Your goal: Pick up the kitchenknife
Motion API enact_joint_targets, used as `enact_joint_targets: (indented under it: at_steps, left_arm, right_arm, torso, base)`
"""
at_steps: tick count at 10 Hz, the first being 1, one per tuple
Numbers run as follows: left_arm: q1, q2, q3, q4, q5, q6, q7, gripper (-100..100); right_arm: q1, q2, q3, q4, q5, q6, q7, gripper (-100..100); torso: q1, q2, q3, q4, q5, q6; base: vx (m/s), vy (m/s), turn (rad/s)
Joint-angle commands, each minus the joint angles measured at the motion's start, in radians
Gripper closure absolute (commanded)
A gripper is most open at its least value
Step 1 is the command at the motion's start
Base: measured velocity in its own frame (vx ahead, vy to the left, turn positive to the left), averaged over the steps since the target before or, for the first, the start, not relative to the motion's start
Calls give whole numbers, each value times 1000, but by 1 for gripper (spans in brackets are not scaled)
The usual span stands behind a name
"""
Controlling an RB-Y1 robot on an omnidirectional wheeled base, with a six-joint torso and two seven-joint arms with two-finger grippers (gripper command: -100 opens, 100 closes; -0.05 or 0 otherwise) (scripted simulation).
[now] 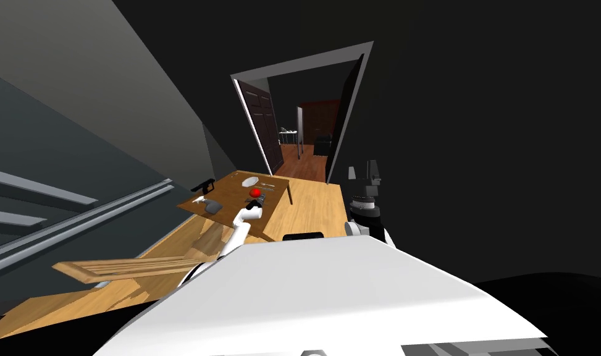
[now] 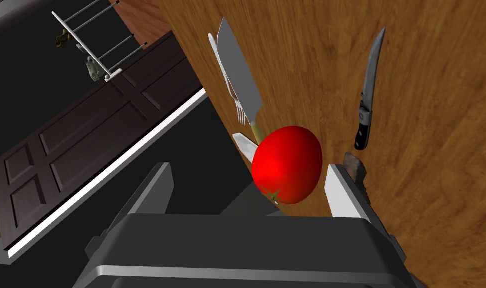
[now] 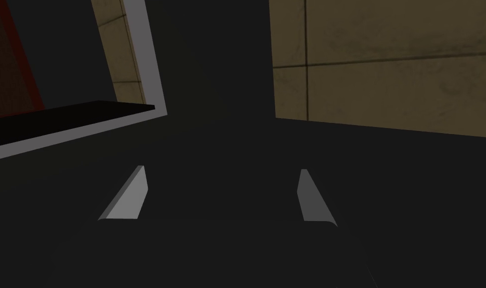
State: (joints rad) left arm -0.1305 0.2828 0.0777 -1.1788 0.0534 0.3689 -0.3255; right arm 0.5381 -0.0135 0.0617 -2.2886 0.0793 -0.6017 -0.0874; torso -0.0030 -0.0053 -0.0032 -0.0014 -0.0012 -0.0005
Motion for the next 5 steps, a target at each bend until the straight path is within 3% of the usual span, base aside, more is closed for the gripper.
enact_joint_targets:
  at_steps: [1, 2, 5]
  left_arm:
    - [-14, 6, -2, 32, 2, 2, 0, -100]
    - [-37, 23, -7, 74, -5, 40, -3, -100]
    - [-60, 40, -14, 143, -13, 78, -4, -100]
  right_arm:
    - [0, 0, 0, 0, 0, 0, 0, 0]
    - [0, 0, 0, 0, 0, 0, 0, 0]
    - [0, 0, 0, 0, 0, 0, 0, 0]
  torso:
    - [0, 0, 0, 0, 0, 0]
    - [1, 2, 1, 0, 0, 0]
    - [-1, -3, -1, 0, 0, 0]
  base:
    - [31, -41, 2]
    - [58, -58, 29]
    - [99, -69, 29]
